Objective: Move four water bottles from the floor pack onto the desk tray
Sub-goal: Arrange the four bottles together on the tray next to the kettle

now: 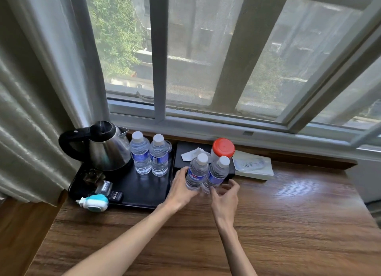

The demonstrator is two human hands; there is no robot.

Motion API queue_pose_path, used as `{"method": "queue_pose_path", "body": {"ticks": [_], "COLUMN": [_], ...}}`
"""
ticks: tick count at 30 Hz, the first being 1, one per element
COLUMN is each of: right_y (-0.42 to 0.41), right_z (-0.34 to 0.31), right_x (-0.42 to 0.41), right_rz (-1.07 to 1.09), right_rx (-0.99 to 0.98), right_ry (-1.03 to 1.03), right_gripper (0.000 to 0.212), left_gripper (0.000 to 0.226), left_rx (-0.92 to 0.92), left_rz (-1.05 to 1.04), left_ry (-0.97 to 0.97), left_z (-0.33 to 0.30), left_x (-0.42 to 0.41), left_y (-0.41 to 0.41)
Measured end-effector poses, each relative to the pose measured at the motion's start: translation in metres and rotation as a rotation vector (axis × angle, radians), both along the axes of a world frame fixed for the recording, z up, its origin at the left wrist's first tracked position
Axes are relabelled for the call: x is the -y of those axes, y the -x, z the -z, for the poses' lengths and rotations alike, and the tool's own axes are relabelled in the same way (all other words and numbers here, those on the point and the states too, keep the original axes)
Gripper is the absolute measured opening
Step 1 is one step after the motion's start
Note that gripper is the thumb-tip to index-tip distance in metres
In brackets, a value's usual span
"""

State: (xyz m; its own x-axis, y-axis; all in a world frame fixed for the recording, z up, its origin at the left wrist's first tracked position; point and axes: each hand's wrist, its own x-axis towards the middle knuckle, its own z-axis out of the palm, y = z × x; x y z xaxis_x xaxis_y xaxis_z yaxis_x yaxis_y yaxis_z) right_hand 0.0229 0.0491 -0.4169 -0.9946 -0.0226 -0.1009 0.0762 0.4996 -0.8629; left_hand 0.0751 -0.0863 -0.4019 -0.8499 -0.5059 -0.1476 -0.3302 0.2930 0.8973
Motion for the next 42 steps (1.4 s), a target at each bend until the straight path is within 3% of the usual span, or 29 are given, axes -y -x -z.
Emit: {"method": "queue_pose_path", "body": {"ticks": [3, 8, 17, 21, 26, 31, 42], "right_y": [0.020, 0.033, 0.032, 0.004, -0.033, -0.059, -0.085], "right_z": [0.005, 0.006, 0.009, 0.006, -0.006, -0.014, -0.001], "right_x": [-0.001, -0.003, -0.004, 0.001, 0.024, 0.064, 0.135], "right_rz": [-0.083, -0.220, -0.205, -0.195, -0.206, -0.250, -0.281], "right_rx": [0.029, 0.048, 0.018, 0.007, -0.021, -0.012, 0.023], "right_ry": [-0.039, 0.018, 0.042, 0.093, 0.136, 0.169, 0.175], "right_gripper": [0.076, 0.057, 0.059, 0.062, 0.065, 0.063, 0.054], "left_gripper": [0.040, 0.053, 0.056, 0.045, 0.061, 0.063, 0.063], "left_rx": [0.004, 0.056, 0.005, -0.027, -0.078, -0.103, 0.013], "left_rz": [-0.021, -0.112, -0.183, -0.171, -0.197, -0.292, -0.420], "left_ry": [0.021, 0.053, -0.026, 0.000, -0.030, -0.023, 0.016], "left_z": [-0.003, 0.016, 0.030, 0.019, 0.011, 0.002, 0.029], "left_x": [-0.005, -0.006, -0.005, 0.003, 0.029, 0.062, 0.123], "left_y": [0.008, 0.015, 0.015, -0.012, -0.051, -0.084, -0.109]}}
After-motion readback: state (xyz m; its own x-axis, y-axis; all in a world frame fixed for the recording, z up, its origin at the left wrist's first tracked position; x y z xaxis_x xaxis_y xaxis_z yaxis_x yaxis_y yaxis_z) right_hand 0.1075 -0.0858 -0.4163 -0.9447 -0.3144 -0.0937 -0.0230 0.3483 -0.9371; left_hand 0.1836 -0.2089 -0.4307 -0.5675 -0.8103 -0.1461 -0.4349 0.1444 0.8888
